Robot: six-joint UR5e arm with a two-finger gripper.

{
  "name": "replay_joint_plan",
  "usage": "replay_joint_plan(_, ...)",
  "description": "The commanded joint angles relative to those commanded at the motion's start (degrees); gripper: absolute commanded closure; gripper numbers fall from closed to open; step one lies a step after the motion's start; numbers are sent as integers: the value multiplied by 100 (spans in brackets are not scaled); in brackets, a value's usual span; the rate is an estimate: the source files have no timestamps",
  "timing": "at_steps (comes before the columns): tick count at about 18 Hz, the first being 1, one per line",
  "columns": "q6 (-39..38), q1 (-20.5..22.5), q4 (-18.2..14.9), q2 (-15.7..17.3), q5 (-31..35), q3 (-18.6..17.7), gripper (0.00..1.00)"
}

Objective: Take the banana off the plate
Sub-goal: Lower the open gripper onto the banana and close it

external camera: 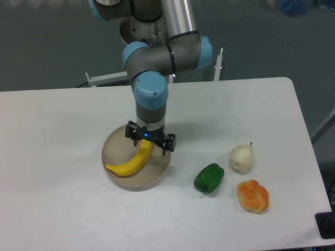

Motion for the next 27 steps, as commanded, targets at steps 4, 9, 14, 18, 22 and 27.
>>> replay_joint_plan(4, 35, -53, 18, -88, 0, 0, 0)
replay_joint_plan(9, 9, -237, 141, -325, 237, 44, 0)
replay_joint_plan(14, 35, -246, 158, -343, 229, 53, 50)
replay_joint_plan(18, 53, -246, 158, -343, 229, 44, 68)
replay_joint_plan(22, 53, -237, 150, -334, 211, 79, 68)
replay_joint_plan(27, 114, -132, 106, -124, 211, 263, 68)
